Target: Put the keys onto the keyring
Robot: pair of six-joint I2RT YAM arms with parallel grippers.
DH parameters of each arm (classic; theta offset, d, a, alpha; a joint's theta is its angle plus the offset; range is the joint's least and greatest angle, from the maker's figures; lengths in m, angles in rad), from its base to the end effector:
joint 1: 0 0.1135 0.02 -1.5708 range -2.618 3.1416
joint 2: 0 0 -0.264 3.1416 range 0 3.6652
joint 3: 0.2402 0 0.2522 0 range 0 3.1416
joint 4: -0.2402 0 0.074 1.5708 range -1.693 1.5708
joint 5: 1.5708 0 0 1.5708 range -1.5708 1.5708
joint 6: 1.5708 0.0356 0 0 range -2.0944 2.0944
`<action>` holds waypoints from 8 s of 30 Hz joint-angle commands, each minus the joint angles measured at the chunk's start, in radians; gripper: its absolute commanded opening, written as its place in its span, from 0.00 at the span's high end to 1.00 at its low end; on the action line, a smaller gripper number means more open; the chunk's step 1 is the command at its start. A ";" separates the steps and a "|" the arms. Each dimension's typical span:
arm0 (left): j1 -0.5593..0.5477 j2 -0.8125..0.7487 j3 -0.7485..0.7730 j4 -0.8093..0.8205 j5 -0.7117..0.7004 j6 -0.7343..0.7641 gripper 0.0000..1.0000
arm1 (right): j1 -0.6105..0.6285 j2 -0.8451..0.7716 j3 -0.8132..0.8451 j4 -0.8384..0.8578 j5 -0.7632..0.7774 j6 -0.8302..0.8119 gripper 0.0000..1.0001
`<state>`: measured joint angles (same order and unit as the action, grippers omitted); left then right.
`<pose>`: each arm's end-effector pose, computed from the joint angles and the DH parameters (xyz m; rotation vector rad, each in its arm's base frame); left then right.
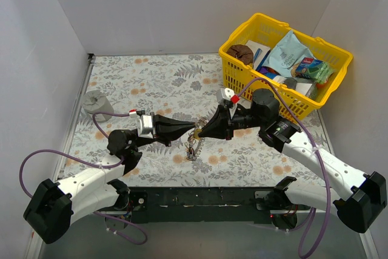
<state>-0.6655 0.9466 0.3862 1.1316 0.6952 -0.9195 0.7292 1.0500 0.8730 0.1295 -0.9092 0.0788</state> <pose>0.1356 -0.1355 0.3031 0.5887 1.1917 -1.7262 0.1573 0.1783 0.3539 -1.2263 1.2868 1.3280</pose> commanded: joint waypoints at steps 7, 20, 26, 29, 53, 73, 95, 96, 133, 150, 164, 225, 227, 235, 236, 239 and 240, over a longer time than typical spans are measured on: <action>-0.003 -0.025 0.022 0.020 -0.013 0.022 1.00 | 0.006 0.002 -0.008 0.004 0.015 -0.014 0.99; -0.003 -0.026 0.029 0.028 -0.003 0.013 1.00 | 0.038 0.062 0.017 -0.106 0.047 -0.105 0.99; -0.003 -0.023 0.036 0.030 0.001 0.007 1.00 | 0.068 0.094 0.047 -0.174 0.096 -0.145 0.99; -0.003 -0.026 0.036 0.013 0.003 0.016 1.00 | 0.068 0.062 0.049 -0.182 0.134 -0.160 0.88; -0.003 -0.058 0.033 -0.044 0.041 0.033 1.00 | 0.067 -0.111 0.011 0.018 0.181 -0.091 0.56; -0.003 -0.058 0.026 -0.016 0.052 0.019 1.00 | 0.067 -0.042 0.001 0.078 0.144 -0.040 0.68; -0.003 -0.051 0.023 -0.027 0.073 0.014 1.00 | 0.068 -0.042 -0.028 0.165 0.144 0.022 0.99; -0.003 -0.052 0.025 -0.029 0.076 0.016 1.00 | 0.067 -0.042 -0.031 0.165 0.145 0.024 0.99; -0.006 0.146 0.553 -1.300 0.193 0.570 0.64 | 0.068 0.180 0.374 -0.706 0.421 -0.438 0.99; -0.066 0.210 0.557 -1.311 0.073 0.614 0.75 | 0.068 0.162 0.327 -0.640 0.418 -0.418 0.99; -0.066 0.149 0.494 -1.211 -0.008 0.587 0.75 | 0.068 0.139 0.308 -0.617 0.403 -0.404 0.99; -0.065 -0.016 0.157 -0.339 0.049 0.232 1.00 | 0.047 -0.125 0.110 -0.406 0.360 -0.344 0.36; -0.065 -0.014 0.155 -0.336 0.049 0.226 1.00 | 0.047 -0.128 0.107 -0.393 0.359 -0.344 0.36; -0.065 -0.005 0.158 -0.325 0.055 0.229 1.00 | 0.047 -0.128 0.103 -0.360 0.320 -0.327 0.54; -0.065 -0.005 0.157 -0.322 0.056 0.228 1.00 | 0.049 -0.128 0.101 -0.358 0.317 -0.326 0.58; -0.065 -0.011 0.154 -0.317 0.046 0.232 1.00 | 0.047 -0.131 0.093 -0.347 0.306 -0.321 0.77; -0.065 -0.012 0.152 -0.316 0.043 0.234 1.00 | 0.047 -0.131 0.089 -0.344 0.308 -0.323 0.81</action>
<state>-0.7288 0.9554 0.5446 0.7486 0.7513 -0.6891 0.7784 0.9371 0.9787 -0.2722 -0.5735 -0.2565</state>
